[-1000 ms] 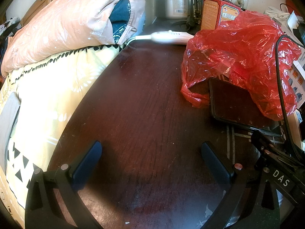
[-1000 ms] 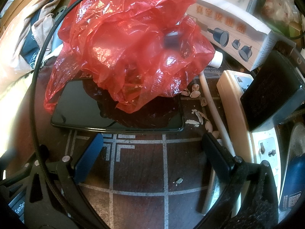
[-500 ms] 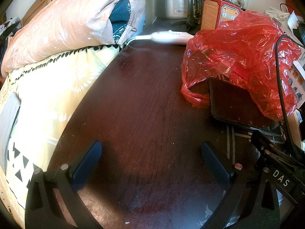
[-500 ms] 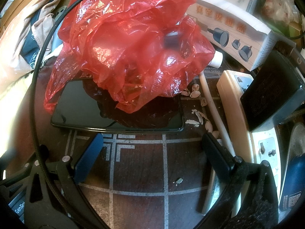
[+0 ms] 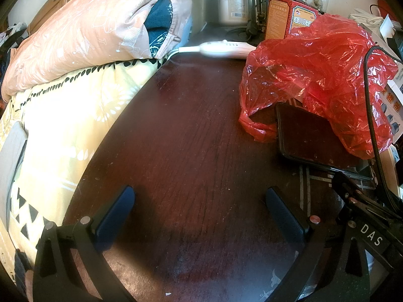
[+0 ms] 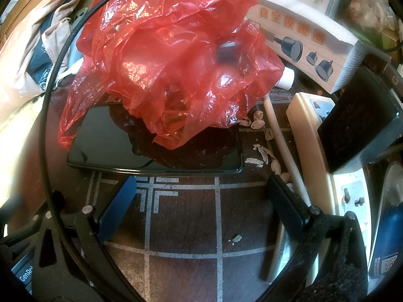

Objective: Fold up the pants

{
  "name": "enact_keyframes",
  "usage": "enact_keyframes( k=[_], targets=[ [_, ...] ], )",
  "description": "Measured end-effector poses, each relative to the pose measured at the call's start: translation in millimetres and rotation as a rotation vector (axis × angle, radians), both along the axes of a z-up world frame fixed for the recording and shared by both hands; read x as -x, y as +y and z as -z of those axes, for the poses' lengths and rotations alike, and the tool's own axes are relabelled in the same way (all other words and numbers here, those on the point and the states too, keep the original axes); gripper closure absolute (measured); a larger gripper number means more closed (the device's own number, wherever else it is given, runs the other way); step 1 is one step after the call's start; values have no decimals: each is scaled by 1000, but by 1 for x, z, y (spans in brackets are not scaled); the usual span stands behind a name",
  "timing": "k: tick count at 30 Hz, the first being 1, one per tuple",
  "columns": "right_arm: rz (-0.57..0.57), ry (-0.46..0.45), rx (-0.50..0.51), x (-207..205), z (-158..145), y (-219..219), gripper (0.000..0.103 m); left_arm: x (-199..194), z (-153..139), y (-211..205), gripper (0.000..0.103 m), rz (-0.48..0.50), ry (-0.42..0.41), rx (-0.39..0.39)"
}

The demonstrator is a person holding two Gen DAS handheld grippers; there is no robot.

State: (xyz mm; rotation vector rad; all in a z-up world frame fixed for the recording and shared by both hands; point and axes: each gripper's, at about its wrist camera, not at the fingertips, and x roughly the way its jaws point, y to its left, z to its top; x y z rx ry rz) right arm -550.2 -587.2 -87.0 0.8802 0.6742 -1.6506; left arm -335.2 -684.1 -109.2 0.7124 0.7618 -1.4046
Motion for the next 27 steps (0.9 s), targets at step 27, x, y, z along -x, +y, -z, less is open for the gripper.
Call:
enact_keyframes(
  k=[27],
  targets=[
    [1, 1, -1, 1, 0, 0, 0, 0, 0, 0, 0, -1, -1, 0]
  ],
)
